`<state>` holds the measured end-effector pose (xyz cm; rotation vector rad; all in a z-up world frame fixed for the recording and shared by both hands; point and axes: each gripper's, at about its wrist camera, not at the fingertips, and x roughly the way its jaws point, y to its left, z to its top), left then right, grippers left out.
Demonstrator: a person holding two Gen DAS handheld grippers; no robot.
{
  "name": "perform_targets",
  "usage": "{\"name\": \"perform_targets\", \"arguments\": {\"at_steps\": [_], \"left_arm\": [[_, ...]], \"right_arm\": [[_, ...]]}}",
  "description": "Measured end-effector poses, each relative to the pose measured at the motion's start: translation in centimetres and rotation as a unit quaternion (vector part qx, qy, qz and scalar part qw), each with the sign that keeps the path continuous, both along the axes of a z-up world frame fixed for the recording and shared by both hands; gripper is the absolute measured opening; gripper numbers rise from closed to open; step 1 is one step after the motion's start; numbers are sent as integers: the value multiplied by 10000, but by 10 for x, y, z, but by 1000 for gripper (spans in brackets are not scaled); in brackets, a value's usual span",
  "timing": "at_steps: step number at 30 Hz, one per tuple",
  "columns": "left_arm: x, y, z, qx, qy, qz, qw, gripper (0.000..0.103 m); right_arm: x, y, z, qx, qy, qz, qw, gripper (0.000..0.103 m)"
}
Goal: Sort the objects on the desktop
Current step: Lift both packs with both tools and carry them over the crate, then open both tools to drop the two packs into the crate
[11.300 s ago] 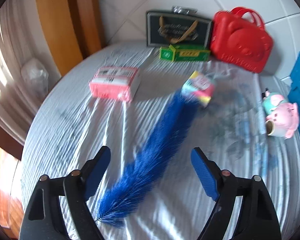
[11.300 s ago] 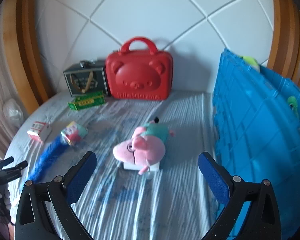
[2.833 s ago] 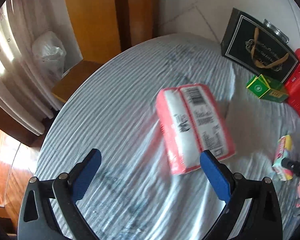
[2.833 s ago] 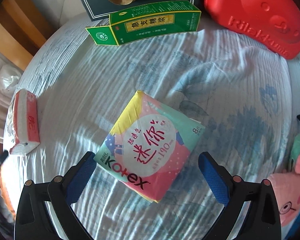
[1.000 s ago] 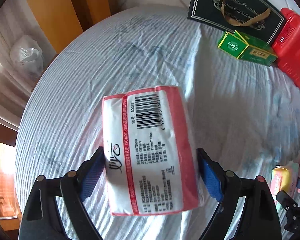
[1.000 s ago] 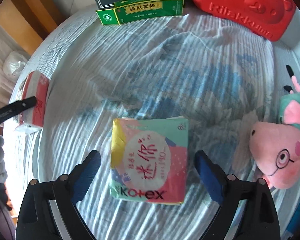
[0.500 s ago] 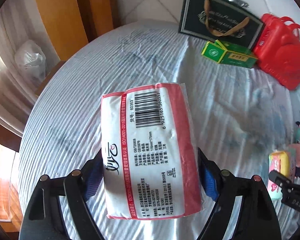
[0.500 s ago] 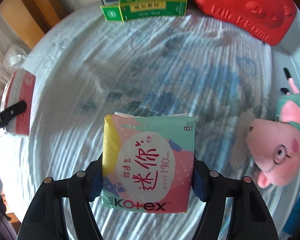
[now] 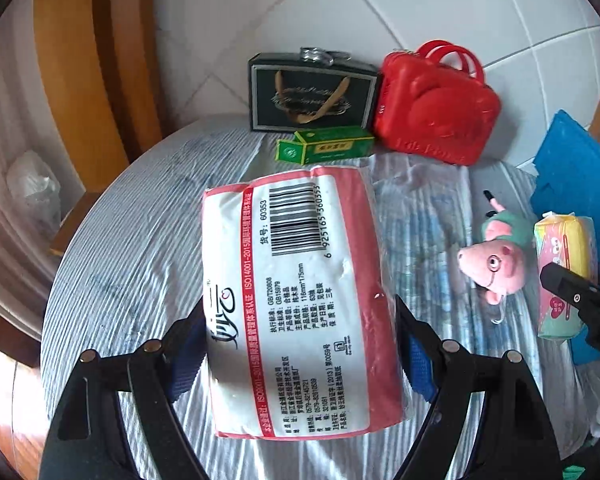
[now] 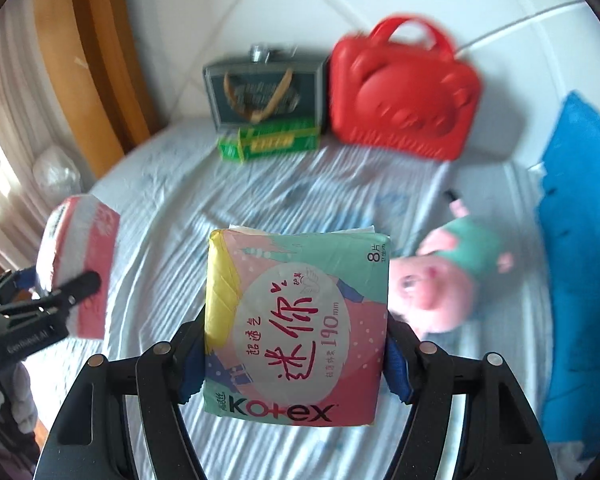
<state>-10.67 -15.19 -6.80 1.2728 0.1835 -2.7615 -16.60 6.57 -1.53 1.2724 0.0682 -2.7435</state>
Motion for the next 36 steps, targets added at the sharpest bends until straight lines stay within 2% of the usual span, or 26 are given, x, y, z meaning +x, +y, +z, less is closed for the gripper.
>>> {"name": "perform_targets", "arguments": {"at_steps": [5,9,14,19,27,32,36], "left_arm": [[19,61,41,-57,455,-478,9978,82],[31,112,71,-74,842,-861,9927,82],[43,178,105,-61,1265,-1254,9840,82],[52,240,139,-42,1666,-1453,9752,82],[68,364,189,-61,2293,-1919,9542,82],[80,450,213,-20,2610,-2397,9351,82],[80,518,217,-27,2538,-2817,9253,82]], "right_arm": [[44,43,49,52,621,-241,9978,70],[83,82,89,47,1175,-478,9919,70],[134,143,132,-7,1793,-717,9812,70],[183,223,169,-53,2321,-1135,9660,70],[228,341,192,168,2724,-1893,9432,70],[241,400,190,292,2689,-2217,9369,70],[244,433,178,334,2569,-2380,9361,70]]}}
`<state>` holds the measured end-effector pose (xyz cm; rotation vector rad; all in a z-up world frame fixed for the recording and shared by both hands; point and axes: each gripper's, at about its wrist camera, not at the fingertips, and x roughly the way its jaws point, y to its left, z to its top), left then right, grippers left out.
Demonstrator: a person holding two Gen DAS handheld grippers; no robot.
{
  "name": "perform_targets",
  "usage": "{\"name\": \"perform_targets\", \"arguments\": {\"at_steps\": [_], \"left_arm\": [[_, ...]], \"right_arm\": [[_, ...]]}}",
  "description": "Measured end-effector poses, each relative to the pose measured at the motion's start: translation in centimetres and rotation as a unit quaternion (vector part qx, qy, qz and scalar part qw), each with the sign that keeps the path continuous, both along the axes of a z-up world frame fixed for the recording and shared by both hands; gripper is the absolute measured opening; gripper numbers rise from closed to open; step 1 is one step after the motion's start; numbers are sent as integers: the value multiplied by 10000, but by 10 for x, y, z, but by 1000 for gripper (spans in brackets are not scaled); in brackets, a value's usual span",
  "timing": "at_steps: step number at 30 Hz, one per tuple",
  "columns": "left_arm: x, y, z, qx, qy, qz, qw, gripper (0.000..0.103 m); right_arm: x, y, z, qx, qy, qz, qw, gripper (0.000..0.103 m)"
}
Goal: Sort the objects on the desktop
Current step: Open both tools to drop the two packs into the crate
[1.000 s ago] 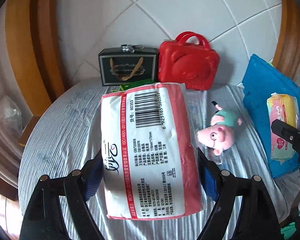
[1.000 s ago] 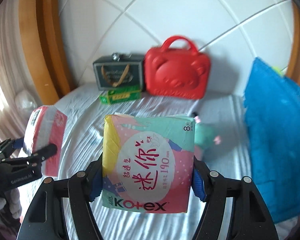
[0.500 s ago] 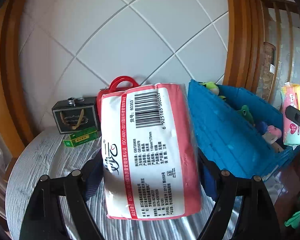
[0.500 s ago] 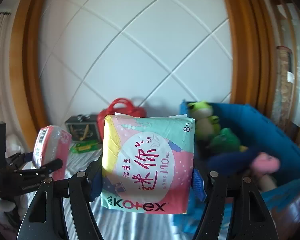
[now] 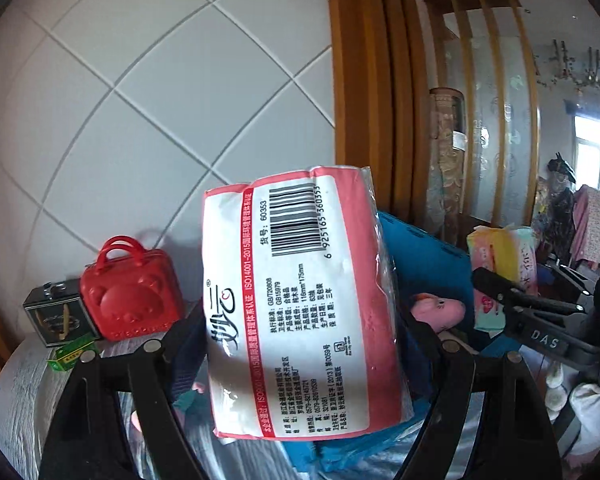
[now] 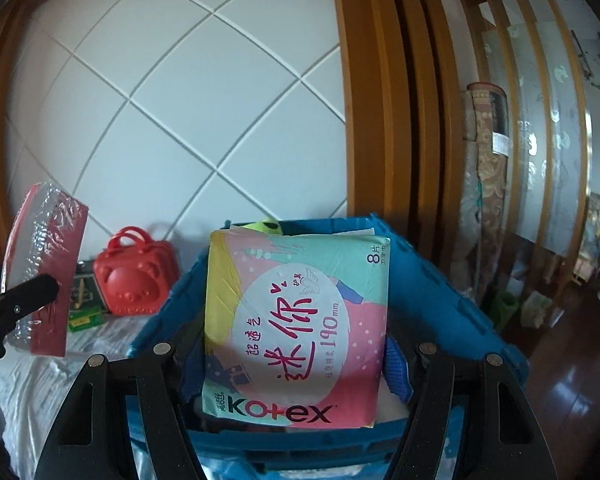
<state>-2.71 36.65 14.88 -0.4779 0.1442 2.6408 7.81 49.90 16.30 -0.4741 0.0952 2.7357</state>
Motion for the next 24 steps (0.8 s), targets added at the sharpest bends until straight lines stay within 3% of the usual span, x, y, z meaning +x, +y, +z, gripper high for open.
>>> {"name": "perform_targets", "arguments": {"at_steps": [8,14,24], "left_arm": [[-29,100,-36,-429,-580,-490,9962,82],[-54,132,-62,-583,-950,-561,9922,82],[-66,141,-84,-877,-1223,-491,9874,85]], "right_arm": [[7,67,-21,78,-233,-412,9989,70],[-4,96,-39,152,-462,-596,9970,70],[-27,111,-61,152,-820,-647,9944,71]]}}
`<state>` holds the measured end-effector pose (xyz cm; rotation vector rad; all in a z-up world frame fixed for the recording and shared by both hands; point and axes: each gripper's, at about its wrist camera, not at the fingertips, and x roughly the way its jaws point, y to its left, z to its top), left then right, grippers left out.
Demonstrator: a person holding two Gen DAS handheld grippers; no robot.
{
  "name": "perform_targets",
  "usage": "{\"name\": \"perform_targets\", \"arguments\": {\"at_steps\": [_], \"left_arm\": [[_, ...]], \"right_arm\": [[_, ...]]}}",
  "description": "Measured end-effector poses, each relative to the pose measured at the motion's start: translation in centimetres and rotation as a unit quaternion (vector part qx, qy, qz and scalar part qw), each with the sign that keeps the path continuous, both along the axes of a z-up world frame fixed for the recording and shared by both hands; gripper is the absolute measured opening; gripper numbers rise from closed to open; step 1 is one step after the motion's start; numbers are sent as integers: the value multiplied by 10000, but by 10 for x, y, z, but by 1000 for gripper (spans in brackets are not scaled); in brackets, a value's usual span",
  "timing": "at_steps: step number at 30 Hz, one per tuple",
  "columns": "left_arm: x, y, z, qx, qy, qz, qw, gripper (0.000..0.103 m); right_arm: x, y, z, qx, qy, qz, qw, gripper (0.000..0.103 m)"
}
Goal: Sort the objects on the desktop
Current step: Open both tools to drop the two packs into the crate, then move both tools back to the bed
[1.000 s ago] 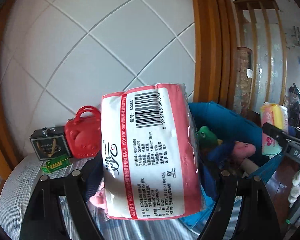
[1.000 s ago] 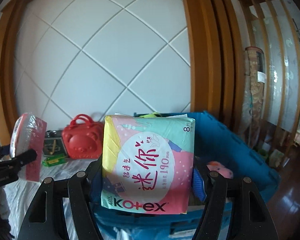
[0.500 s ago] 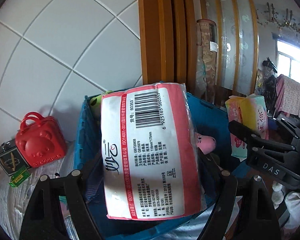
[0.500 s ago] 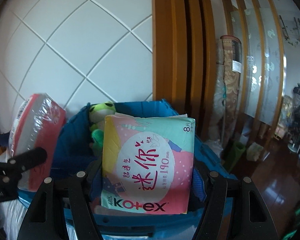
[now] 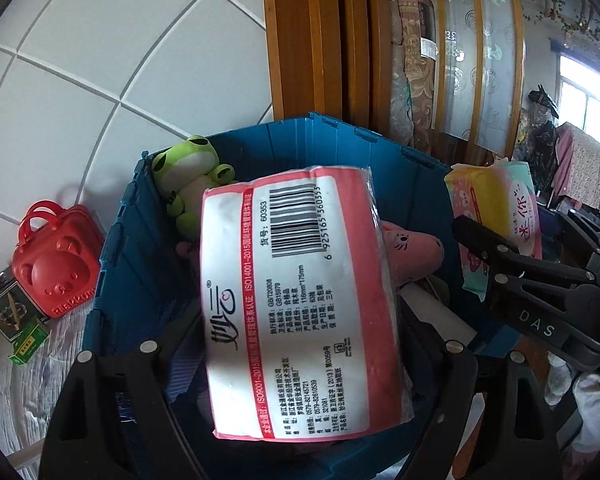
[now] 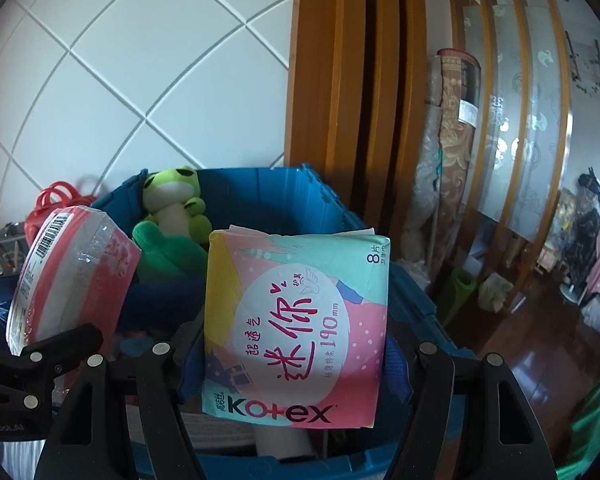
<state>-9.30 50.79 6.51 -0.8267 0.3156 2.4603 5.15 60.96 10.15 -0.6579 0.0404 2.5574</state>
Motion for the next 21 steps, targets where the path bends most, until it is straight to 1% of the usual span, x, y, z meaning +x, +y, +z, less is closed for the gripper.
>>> {"name": "perform_targets", "arguments": {"at_steps": [1,3,4,5,8,10,11,12,13,14,21], "left_arm": [[0,1,-1,-19,-10,14,10000,85],[0,0,-3,-61,-10,42,10000,85],[0,-2,-4,-86,-7,59,9999,85],[0,-2,-5,-124,-7,83,9999,85],[3,-7,-2,-85,52,95,9999,85],[8,-11,5,-37,215,121,9997,86],[12,-13,9,10,321,116,9994,88],[14,-15,13,46,402,116,9991,93],[17,-17,15,69,468,127,9988,96],[19,-18,17,75,498,138,9986,97],[32,-31,18,180,476,85,9987,97]], "right_arm": [[-1,1,-1,-6,-16,-12,10000,72],[-1,3,-2,-34,11,-24,10000,82],[0,4,-1,-42,36,-31,10000,93],[1,4,0,-42,71,-35,10000,101],[5,2,4,-32,159,-40,9999,103],[7,1,6,-33,176,-44,9998,103],[8,0,6,-33,184,-37,9998,103],[10,-1,7,-31,200,-34,9998,103],[12,-2,8,-28,208,-37,9998,103],[13,-3,8,-24,216,-35,9998,103],[26,-16,15,36,308,-47,9995,103]]}}
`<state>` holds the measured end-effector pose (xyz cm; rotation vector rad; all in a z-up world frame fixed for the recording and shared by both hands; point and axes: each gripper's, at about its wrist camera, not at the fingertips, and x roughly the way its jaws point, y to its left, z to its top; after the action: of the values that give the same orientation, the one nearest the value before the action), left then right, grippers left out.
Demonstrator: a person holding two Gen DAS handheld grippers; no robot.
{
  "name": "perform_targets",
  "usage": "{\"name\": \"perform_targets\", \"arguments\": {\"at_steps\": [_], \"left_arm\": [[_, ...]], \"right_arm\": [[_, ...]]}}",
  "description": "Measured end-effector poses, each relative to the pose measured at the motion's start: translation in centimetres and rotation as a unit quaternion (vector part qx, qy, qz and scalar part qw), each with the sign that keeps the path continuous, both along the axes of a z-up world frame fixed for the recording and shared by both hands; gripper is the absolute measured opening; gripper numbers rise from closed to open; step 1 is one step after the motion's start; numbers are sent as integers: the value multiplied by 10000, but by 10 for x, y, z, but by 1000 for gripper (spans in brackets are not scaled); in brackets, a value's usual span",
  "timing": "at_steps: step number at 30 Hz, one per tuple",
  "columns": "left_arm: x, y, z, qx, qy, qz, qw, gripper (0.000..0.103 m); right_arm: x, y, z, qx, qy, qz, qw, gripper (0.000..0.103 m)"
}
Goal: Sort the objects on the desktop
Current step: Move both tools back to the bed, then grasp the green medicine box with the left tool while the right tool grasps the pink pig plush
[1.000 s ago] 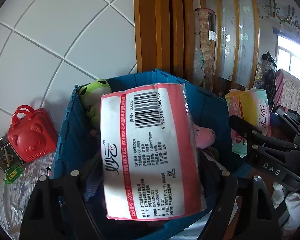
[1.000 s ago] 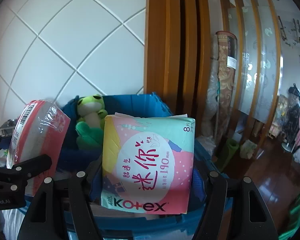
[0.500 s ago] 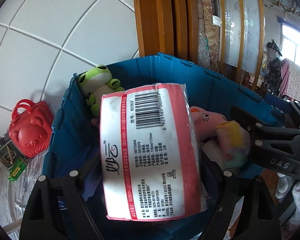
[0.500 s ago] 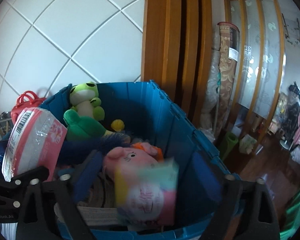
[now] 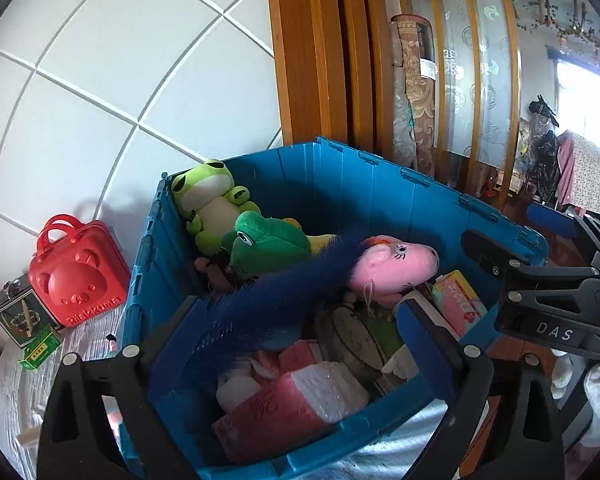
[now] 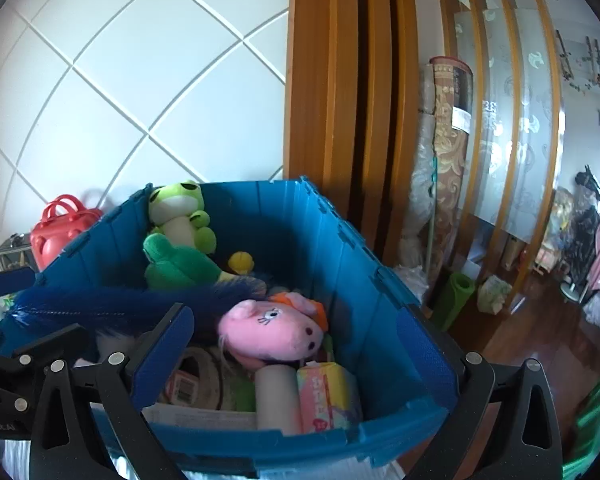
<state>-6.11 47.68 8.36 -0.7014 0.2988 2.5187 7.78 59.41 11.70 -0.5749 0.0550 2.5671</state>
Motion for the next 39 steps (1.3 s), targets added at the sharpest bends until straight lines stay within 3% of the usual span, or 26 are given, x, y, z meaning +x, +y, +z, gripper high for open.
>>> {"name": "perform_targets", "arguments": {"at_steps": [7,13,21,22,28,34,39], "left_arm": [[23,-42,10,250,267,190,9991,98],[30,-111,13,425,411,797,9951,98],[20,-246,-4,719,166,1879,9794,100],[18,-264,-8,688,143,2014,9770,100],[7,-380,-31,690,-71,2587,9635,100],[-22,-486,-64,487,-503,2920,9538,100],[-60,-563,-92,308,-966,2944,9503,100]], "right_arm": [[11,-29,10,51,190,187,9996,103],[1,-84,24,223,421,766,9959,103],[-43,-196,35,458,510,1744,9823,103],[-49,-209,35,510,505,1523,9857,103],[-87,-299,37,556,474,1860,9798,103],[-141,-375,18,485,-61,1929,9800,103],[-193,-390,-21,-91,-780,1697,9824,103]]}}
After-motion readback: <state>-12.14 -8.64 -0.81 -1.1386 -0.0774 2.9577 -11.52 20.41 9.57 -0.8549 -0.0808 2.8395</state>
